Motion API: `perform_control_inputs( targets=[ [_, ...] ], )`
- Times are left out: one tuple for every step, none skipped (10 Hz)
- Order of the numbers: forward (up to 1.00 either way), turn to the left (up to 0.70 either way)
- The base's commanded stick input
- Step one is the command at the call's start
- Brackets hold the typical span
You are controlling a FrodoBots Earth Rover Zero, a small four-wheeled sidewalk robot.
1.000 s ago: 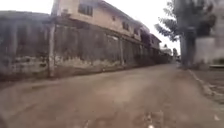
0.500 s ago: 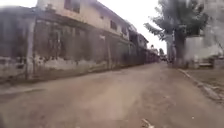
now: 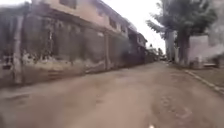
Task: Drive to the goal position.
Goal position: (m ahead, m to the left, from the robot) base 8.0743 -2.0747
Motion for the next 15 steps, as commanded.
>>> perform_control_inputs(
  targets=[
    [1.0,-0.27],
    [1.0,-0.27],
    [1.0,-0.27],
    [1.0,-0.27],
    [1.0,-0.27],
    [1.0,-0.27],
    [1.0,-0.27],
    [1.0,-0.27],
    [1.0,-0.27],
    [1.0,-0.27],
    [1.0,-0.27],
    [1.0,-0.27],
    [1.0,-0.27],
    [1.0,-0.27],
    [1.0,-0.27]
  ],
)
